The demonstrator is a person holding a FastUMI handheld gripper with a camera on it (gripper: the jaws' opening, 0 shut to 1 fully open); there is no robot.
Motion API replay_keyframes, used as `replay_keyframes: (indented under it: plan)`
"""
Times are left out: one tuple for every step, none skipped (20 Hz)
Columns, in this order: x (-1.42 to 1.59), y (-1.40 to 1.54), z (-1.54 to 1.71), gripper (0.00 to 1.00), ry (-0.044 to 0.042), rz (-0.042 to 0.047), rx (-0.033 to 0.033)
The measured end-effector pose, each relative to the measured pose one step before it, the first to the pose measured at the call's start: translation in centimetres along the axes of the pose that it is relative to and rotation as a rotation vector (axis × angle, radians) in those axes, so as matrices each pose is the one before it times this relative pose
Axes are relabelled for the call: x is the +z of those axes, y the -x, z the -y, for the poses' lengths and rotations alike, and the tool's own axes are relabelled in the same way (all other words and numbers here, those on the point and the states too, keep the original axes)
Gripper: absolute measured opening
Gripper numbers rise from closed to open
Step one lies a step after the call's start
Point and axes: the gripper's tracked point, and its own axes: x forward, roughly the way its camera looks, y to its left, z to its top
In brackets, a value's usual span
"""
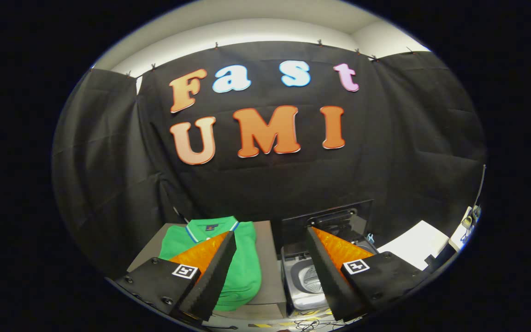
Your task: Put the clothes into the washing machine and then close the washing machine lid.
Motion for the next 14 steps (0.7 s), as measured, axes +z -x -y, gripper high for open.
replay_keyframes:
  plan:
    - [-0.621,-0.676,-1.743,0.99,0.02235,-0.02136,0.02346]
    - [-0.766,-0.851,-1.529,0.99,0.02235,-0.02335,0.02041]
    - [-0.812,-0.761,-1.432,0.99,0.02166,-0.02564,0.0152]
    - [-0.747,-0.745,-1.302,0.99,0.01861,-0.02685,0.00787]
    - [-0.821,-0.94,-0.728,0.99,0.01327,-0.02977,0.00416]
    - [-0.645,-0.908,-1.003,0.99,0.00544,-0.02514,0.0103]
    - [-0.37,-0.515,-0.978,1.0,0.00032,-0.02038,0.01149]
    - [-0.39,-0.64,-0.911,1.0,-0.00017,-0.01558,0.01019]
    - [-0.284,-0.614,-0.64,1.0,0.00395,-0.01033,0.0046]
    - [-0.175,-0.727,-0.471,1.0,0.00847,-0.01225,-0.00304]
    - [-0.482,-0.673,-0.246,1.0,0.00707,-0.01594,-0.00325]
    - [-0.579,-0.549,-0.283,1.0,0.00226,-0.01935,0.00037]
    - [-0.426,-0.473,-0.212,1.0,-0.00115,-0.02192,0.00207]
    - [-0.579,-0.555,-0.251,1.0,-0.00298,-0.02629,-0.00037]
